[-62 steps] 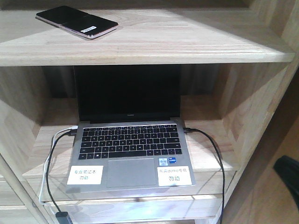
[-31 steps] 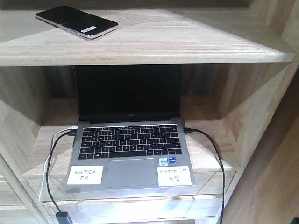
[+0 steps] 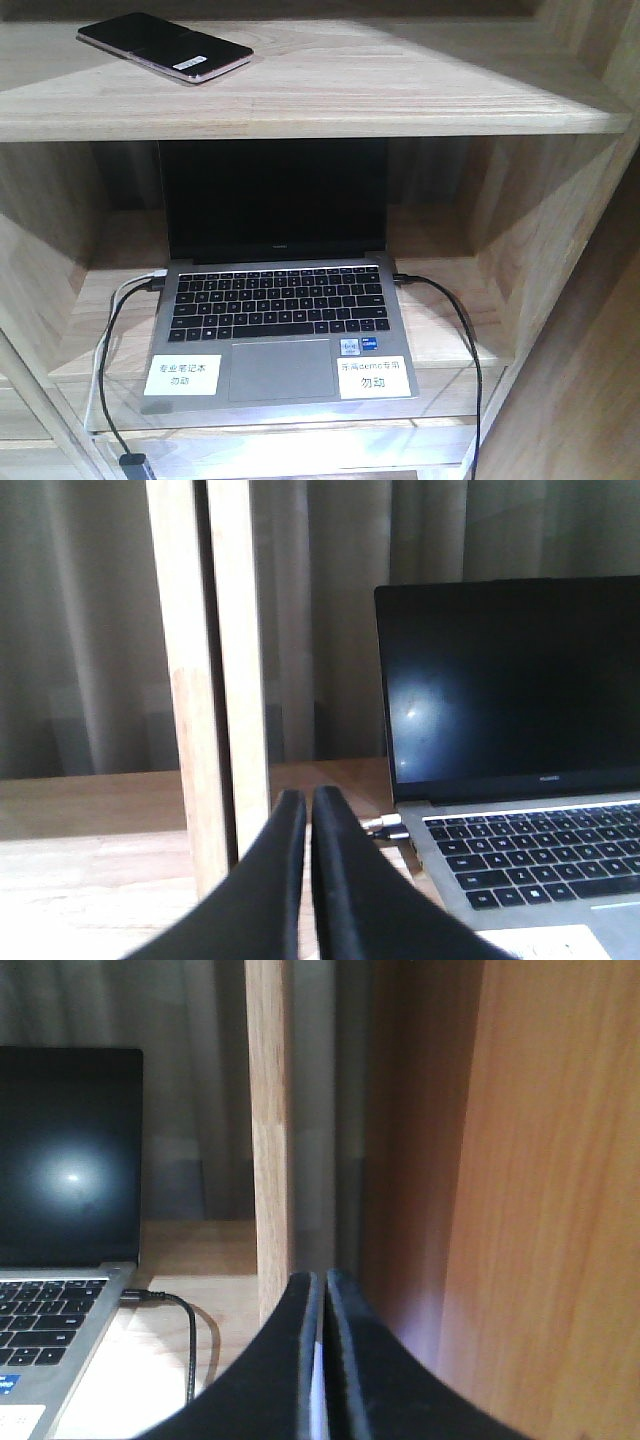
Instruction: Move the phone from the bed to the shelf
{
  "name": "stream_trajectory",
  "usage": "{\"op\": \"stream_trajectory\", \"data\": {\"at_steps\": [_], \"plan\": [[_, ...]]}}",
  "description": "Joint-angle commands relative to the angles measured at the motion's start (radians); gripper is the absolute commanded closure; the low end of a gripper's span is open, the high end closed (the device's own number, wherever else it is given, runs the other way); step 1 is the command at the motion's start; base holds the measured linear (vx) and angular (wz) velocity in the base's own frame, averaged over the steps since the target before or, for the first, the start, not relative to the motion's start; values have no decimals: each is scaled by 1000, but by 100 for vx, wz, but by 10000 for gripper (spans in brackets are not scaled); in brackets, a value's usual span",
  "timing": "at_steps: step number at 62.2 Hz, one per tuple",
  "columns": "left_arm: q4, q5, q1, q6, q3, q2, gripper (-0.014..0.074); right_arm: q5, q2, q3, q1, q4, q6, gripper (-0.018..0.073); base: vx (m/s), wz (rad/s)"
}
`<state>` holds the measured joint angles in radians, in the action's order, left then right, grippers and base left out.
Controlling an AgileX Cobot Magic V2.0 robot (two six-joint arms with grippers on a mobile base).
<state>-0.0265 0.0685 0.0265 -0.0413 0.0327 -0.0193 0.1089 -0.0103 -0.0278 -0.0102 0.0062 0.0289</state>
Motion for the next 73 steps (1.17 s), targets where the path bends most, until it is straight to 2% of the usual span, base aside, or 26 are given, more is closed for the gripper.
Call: {"op": "stream_trajectory", "data": {"at_steps": [1, 73], "plan": [[-11, -75, -2, 9, -24, -6, 595, -77, -15, -10, -4, -6, 13, 564, 0, 0], [-11, -75, -2, 9, -24, -6, 595, -77, -15, -10, -4, 2, 12, 564, 0, 0]]}}
